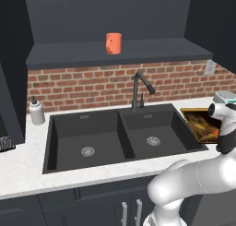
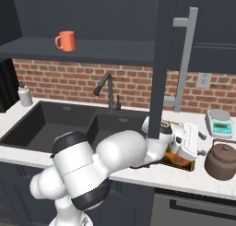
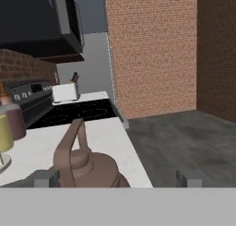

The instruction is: Pick the kettle from the counter and place it on the tray. Then pick the mug from the cabinet and place it on the tray. Then close the cabinet doors.

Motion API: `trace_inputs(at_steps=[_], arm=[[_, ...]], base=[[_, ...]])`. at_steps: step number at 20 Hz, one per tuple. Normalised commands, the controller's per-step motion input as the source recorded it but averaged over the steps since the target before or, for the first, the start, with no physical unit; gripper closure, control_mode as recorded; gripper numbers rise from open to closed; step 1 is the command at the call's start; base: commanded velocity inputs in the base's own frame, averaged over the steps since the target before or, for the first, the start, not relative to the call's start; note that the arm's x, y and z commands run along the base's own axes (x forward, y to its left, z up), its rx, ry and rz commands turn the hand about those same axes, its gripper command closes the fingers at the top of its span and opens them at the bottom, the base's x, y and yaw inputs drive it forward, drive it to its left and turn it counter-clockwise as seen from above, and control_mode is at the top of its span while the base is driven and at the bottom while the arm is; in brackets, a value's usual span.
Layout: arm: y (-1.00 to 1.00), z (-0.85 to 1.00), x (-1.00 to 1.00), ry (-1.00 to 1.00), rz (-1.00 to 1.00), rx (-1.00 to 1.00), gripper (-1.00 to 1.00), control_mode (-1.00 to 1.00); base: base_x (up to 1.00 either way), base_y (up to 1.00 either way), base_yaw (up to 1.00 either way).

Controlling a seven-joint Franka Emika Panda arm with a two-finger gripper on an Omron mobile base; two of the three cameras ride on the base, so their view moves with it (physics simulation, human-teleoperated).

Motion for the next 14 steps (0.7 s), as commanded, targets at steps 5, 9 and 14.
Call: trace_inputs(at_steps=[5, 9, 14], arm=[[-0.13, -0.10, 0.19, 0.01, 0.00, 0.00, -1.00, -1.00], [-0.21, -0.10, 0.15, 0.00, 0.00, -0.02, -1.00, -1.00], [-0.23, -0.12, 0.11, 0.04, 0.00, -0.06, -1.00, -1.00]], base=[[0.00, 0.00, 0.00], [0.00, 0.00, 0.00], [0.00, 0.00, 0.00]])
